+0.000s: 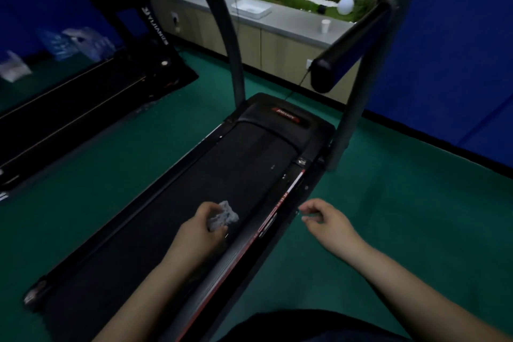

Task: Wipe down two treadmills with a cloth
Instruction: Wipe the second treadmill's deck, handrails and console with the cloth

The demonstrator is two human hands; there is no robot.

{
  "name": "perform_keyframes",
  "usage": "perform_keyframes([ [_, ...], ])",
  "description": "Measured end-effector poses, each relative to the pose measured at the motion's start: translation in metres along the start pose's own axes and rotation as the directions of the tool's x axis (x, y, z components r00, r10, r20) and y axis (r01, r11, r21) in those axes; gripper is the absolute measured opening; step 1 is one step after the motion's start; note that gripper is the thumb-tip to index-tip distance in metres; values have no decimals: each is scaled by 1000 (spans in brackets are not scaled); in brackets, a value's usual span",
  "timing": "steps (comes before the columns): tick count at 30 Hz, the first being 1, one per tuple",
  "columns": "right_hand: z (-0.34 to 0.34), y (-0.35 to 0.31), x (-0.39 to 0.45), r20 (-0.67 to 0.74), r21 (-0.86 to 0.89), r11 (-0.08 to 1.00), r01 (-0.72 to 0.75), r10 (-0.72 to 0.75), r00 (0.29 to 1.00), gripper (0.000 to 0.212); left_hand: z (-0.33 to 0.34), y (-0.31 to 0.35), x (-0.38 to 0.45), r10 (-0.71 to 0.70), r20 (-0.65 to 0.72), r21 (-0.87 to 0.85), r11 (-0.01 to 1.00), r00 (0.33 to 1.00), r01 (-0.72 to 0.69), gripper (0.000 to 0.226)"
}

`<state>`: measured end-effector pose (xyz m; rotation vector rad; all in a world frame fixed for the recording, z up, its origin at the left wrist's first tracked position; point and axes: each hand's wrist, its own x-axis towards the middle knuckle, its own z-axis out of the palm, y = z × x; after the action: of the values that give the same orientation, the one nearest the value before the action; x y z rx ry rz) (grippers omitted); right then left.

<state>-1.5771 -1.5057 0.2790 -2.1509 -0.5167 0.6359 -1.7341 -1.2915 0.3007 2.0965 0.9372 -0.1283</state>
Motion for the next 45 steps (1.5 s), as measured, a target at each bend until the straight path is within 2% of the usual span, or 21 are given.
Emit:
perform_keyframes([
  [12, 133, -43, -103, 84, -21, 1000, -3, 5, 996, 24, -56, -155, -99, -64, 56, 4, 998, 996, 64, 26],
  [20, 225, -81, -157, 224, -19, 996, 90, -84, 971, 24, -89, -255, -180, -199, -5, -112, 974, 980, 197, 26],
  [29, 278, -95, -196, 369, -40, 976, 215, -185, 911, 18, -83, -309, -261, -319, -115, -233, 929, 941, 286, 27],
  [34, 306, -90, -221, 461, -63, 969, 239, -184, 868, 21, -75, -340, -308, -405, -164, -268, 896, 899, 354, 28],
  [40, 347, -100, -260, 466, -72, 973, 219, -161, 870, 17, -92, -391, -358, -456, -178, -301, 869, 872, 393, 27],
  [45, 418, -130, -299, 468, -64, 977, 204, -151, 871, 18, -139, -464, -395, -456, -230, -304, 873, 860, 382, 30],
])
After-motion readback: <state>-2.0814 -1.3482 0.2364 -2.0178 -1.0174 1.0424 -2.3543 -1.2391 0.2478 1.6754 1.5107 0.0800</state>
